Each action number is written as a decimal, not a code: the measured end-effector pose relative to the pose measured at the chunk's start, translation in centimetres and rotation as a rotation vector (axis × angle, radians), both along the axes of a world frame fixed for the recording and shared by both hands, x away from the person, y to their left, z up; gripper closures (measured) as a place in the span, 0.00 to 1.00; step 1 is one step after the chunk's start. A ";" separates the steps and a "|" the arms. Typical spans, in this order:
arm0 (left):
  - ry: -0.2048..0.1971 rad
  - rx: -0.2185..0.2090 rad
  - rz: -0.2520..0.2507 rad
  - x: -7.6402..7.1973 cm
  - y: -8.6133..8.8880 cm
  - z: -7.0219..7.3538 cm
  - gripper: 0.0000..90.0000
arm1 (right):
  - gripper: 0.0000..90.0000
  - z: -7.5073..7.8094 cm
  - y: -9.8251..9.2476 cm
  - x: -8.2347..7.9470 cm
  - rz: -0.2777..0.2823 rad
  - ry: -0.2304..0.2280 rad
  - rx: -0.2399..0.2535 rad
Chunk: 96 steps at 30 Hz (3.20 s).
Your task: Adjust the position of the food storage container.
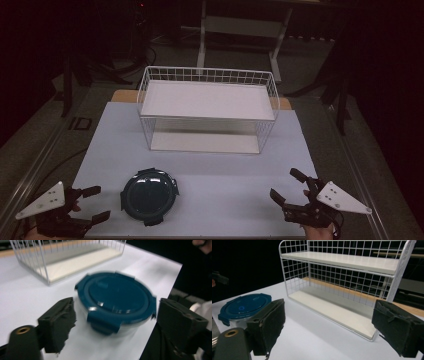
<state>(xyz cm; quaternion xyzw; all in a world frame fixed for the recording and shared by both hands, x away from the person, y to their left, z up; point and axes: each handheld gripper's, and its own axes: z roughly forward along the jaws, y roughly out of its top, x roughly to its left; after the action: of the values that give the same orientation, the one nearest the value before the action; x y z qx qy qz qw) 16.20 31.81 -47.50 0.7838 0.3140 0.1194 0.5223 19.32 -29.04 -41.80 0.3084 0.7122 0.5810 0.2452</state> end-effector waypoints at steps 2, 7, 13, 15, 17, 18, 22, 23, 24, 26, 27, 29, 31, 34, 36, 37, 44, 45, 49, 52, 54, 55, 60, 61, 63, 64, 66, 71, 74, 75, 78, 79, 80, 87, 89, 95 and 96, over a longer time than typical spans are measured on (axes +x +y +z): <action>0.031 0.028 -0.006 0.2 0.0 -0.7 0.27 | 0.13 0.0 0.0 0.0 -0.001 0.001 0.000; 0.108 0.094 -0.016 0.7 0.0 -2.5 0.60 | 0.13 -0.1 0.0 0.0 0.003 0.007 0.006; 0.179 0.179 -0.032 1.2 -0.5 -3.8 0.81 | 0.13 -0.3 0.0 0.0 0.009 0.014 0.006; 0.188 0.202 -0.041 1.2 -0.9 -3.8 0.90 | 0.13 -0.3 0.0 0.0 0.010 0.016 0.005; 0.182 0.209 -0.043 1.3 -1.2 -3.6 0.99 | 0.13 -0.3 0.0 0.0 0.012 0.018 0.004; 0.182 0.215 -0.034 1.4 -1.2 -3.5 1.00 | 0.13 -0.4 0.0 0.0 0.012 0.021 0.006; 0.182 0.222 -0.026 1.8 -1.4 -3.0 1.00 | 0.13 -0.5 0.0 0.1 0.017 0.028 0.009; 0.179 0.226 -0.024 1.9 -1.5 -2.9 1.00 | 0.13 -0.5 0.0 0.1 0.017 0.027 0.011; 0.180 0.224 -0.029 2.0 -1.7 -2.7 1.00 | 0.13 -0.5 0.0 0.1 0.017 0.028 0.015; 0.179 0.219 -0.038 2.1 -1.9 -2.6 1.00 | 0.13 -0.5 -0.1 0.1 0.017 0.029 0.017; 0.180 0.223 -0.042 2.2 -2.1 -2.5 1.00 | 0.13 -0.5 -0.1 0.1 0.018 0.030 0.018; 0.181 0.218 -0.042 2.3 -2.2 -2.5 1.00 | 0.13 -0.5 0.0 0.1 0.021 0.031 0.014; 0.179 0.221 -0.042 2.4 -2.2 -2.5 1.00 | 0.13 -0.5 0.0 0.1 0.024 0.031 0.014; 0.184 0.215 -0.043 2.7 -2.3 -2.3 1.00 | 0.13 -0.5 0.0 0.2 0.023 0.035 0.018; 0.185 0.223 -0.047 3.0 -2.6 -2.1 1.00 | 0.13 -0.6 0.1 0.3 0.025 0.037 0.019; 0.190 0.221 -0.047 3.2 -2.8 -2.1 1.00 | 0.13 -0.6 0.2 0.2 0.026 0.039 0.015; 0.207 0.219 -0.052 4.5 -4.5 -2.0 1.00 | 0.13 -0.6 0.2 0.2 0.029 0.041 0.015; 0.209 0.213 -0.057 4.7 -4.8 -2.1 1.00 | 0.13 -0.7 0.2 0.3 0.030 0.040 0.014; 0.198 0.234 -0.070 5.1 -5.9 -1.9 1.00 | 0.13 -0.8 0.2 0.3 0.033 0.045 0.010; 0.200 0.269 -0.062 5.1 -6.0 -1.8 1.00 | 0.13 -0.8 0.1 0.3 0.031 0.044 0.014; 0.210 0.275 -0.049 5.0 -5.9 -2.1 1.00 | 0.13 -0.7 0.0 0.3 0.028 0.043 0.015; 0.218 0.273 -0.049 5.0 -5.9 -2.2 1.00 | 0.13 -0.8 0.0 0.3 0.028 0.043 0.019; 0.244 0.304 -0.058 5.3 -6.5 -2.7 1.00 | 0.13 -0.8 0.0 0.3 0.030 0.044 0.016; 0.240 0.315 -0.056 5.3 -6.7 -2.8 1.00 | 0.13 -0.8 0.0 0.3 0.032 0.045 0.020; 0.244 0.301 -0.059 5.5 -6.8 -2.7 1.00 | 0.13 -0.8 0.0 0.3 0.030 0.044 0.019; 0.242 0.310 -0.062 5.6 -7.0 -2.7 1.00 | 0.13 -0.8 0.0 0.3 0.030 0.042 0.020; 0.245 0.313 -0.067 5.9 -7.4 -2.6 1.00 | 0.13 -0.8 0.0 0.3 0.030 0.043 0.020; 0.239 0.330 -0.088 6.7 -8.6 -2.5 1.00 | 0.13 -0.8 0.0 0.3 0.032 0.044 0.021; 0.242 0.320 -0.105 7.2 -9.6 -2.6 1.00 | 0.13 -0.7 0.0 0.3 0.032 0.044 0.022; 0.242 0.320 -0.108 7.3 -9.8 -2.6 1.00 | 0.13 -0.7 0.0 0.3 0.033 0.044 0.024; 0.236 0.318 -0.110 7.8 -10.5 -2.6 1.00 | 0.13 -0.8 0.0 0.3 0.032 0.043 0.021; 0.235 0.321 -0.111 8.0 -10.7 -2.6 1.00 | 0.13 -0.8 0.0 0.3 0.034 0.045 0.025; 0.235 0.317 -0.109 8.2 -10.8 -2.6 1.00 | 0.13 -0.8 0.0 0.3 0.034 0.045 0.024; 0.233 0.330 -0.114 8.7 -11.5 -2.5 1.00 | 0.13 -0.8 0.0 0.3 0.037 0.050 0.022; 0.227 0.332 -0.112 8.4 -11.4 -2.2 1.00 | 0.13 -0.8 0.0 0.3 0.035 0.048 0.019; 0.220 0.345 -0.125 7.0 -11.5 -1.7 1.00 | 0.13 -0.9 0.0 0.3 0.037 0.051 0.020; 0.218 0.354 -0.123 6.9 -11.6 -1.6 1.00 | 0.13 -0.9 0.1 0.3 0.039 0.051 0.020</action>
<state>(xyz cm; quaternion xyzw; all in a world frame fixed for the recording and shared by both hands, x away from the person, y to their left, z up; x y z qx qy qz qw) 23.09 20.25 -49.10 0.8894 0.2942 0.0552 0.3456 19.66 -28.99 -42.70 0.3119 0.7181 0.5848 0.2123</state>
